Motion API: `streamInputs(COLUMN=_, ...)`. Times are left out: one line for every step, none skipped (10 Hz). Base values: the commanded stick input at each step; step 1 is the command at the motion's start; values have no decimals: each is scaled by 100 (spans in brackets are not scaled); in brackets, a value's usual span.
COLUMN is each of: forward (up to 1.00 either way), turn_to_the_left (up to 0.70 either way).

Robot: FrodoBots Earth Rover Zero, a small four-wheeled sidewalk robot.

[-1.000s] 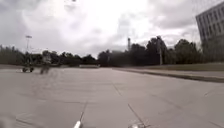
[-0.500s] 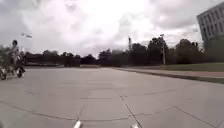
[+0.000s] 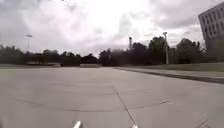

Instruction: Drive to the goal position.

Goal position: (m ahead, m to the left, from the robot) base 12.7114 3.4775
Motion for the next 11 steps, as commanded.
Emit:
streamInputs(forward=100, turn_to_the_left=0)
streamInputs(forward=100, turn_to_the_left=0)
streamInputs(forward=100, turn_to_the_left=0)
streamInputs(forward=100, turn_to_the_left=0)
streamInputs(forward=100, turn_to_the_left=0)
streamInputs(forward=100, turn_to_the_left=0)
streamInputs(forward=100, turn_to_the_left=0)
streamInputs(forward=100, turn_to_the_left=0)
streamInputs(forward=100, turn_to_the_left=0)
streamInputs(forward=100, turn_to_the_left=0)
streamInputs(forward=100, turn_to_the_left=0)
